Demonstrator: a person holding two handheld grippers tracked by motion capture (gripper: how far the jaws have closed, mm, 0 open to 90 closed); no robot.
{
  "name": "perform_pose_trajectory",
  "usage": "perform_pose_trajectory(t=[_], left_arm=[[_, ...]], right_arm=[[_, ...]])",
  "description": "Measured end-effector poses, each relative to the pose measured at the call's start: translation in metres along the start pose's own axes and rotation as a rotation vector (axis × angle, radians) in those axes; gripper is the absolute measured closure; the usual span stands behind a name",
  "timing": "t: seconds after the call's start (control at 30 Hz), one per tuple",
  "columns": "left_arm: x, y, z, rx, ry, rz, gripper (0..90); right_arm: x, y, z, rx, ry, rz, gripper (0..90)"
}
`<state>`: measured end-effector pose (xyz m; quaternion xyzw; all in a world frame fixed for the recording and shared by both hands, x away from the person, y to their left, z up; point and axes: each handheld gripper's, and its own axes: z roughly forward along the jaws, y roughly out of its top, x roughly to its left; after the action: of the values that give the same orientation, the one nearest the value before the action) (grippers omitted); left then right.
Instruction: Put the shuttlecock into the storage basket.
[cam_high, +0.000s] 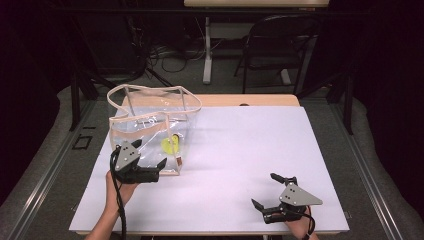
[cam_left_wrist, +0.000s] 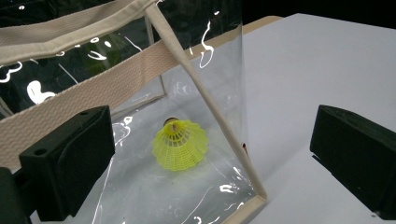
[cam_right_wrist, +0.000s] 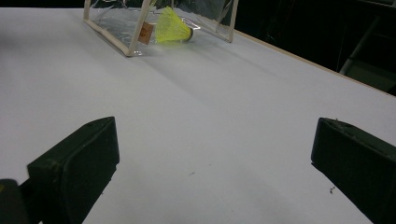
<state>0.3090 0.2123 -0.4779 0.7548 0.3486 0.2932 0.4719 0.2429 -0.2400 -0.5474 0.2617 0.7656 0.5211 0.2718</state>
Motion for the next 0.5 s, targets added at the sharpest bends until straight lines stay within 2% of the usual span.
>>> perform_pose_trajectory(t=[0.27,0.5], left_arm=[[0.001,-0.011,-0.001,0.019,-0.026,-0.02,0.0],[0.0,-0.019,-0.001,0.022,-0.062,-0.01,0.0]], right_arm=[[0.0,0.0,0.001,0.001,0.005,-0.002,0.4],[0.001,0.0,0.001,0.002,0.006,0.0,0.4]])
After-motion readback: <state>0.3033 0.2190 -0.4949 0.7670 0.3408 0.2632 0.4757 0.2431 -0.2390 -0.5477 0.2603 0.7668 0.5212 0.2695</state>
